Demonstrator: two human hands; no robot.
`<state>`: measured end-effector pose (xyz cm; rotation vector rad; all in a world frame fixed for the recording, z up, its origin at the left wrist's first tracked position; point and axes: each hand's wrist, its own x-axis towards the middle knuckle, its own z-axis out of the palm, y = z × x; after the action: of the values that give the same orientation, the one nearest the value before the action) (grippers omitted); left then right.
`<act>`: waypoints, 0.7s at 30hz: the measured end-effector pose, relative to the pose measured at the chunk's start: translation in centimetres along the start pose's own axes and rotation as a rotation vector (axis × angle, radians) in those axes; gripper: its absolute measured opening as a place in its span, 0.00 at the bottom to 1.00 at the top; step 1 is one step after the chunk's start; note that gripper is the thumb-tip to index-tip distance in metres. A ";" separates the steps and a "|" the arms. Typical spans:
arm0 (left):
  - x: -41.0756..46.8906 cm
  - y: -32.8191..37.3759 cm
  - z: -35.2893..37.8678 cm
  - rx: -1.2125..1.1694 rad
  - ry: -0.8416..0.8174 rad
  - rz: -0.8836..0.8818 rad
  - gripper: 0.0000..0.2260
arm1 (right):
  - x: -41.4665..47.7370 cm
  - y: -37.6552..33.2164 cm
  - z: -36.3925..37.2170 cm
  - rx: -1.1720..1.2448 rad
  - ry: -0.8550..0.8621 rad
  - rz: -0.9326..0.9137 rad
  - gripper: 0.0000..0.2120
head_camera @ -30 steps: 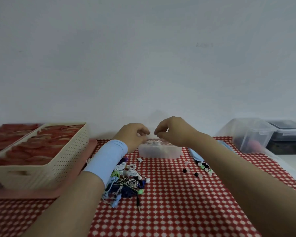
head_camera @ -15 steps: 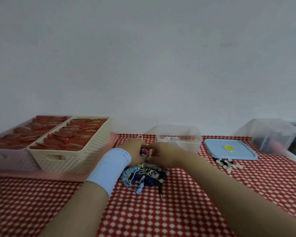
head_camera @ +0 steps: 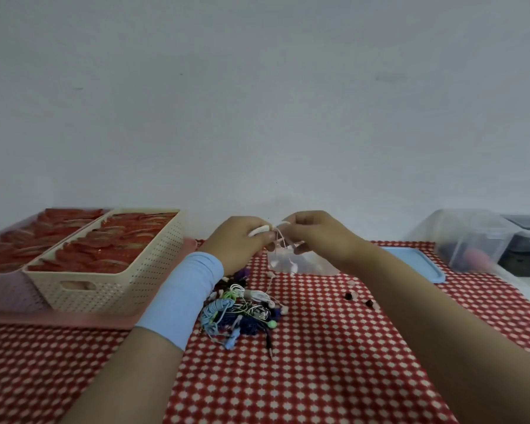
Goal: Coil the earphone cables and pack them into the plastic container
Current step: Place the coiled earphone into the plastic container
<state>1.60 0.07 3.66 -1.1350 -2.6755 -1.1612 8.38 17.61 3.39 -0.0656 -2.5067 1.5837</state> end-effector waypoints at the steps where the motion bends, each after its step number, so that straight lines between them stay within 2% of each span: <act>1: 0.2 0.5 0.2 -0.045 0.000 0.014 0.10 | -0.4 0.0 -0.7 0.090 -0.028 0.017 0.13; 5: 1.0 2.4 1.8 -0.138 0.003 0.023 0.12 | -2.0 0.9 -3.5 0.282 -0.205 0.074 0.17; 8: 1.1 3.8 3.6 -0.145 -0.043 0.003 0.08 | -2.9 2.2 -5.5 0.236 -0.183 0.136 0.18; 10: 1.3 4.8 4.8 -0.183 -0.145 -0.039 0.09 | -3.5 2.9 -6.6 0.182 -0.149 0.161 0.17; 13: 1.6 5.9 6.6 -0.257 -0.365 -0.141 0.14 | -4.0 4.0 -8.4 0.065 -0.129 0.188 0.08; 15: 2.0 5.9 7.6 -0.119 -0.391 -0.116 0.15 | -4.3 4.8 -9.3 -0.031 -0.180 0.237 0.05; 17: 2.1 5.5 8.3 0.025 -0.393 -0.083 0.16 | -4.6 5.6 -9.6 -0.110 -0.223 0.285 0.07; 21: 2.4 4.1 9.2 0.276 -0.473 -0.152 0.15 | -5.0 7.3 -9.7 -0.260 -0.238 0.291 0.06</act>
<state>4.80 9.36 0.24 -1.3080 -3.1855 -0.5508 14.52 28.75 0.30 -0.3061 -2.9954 1.4199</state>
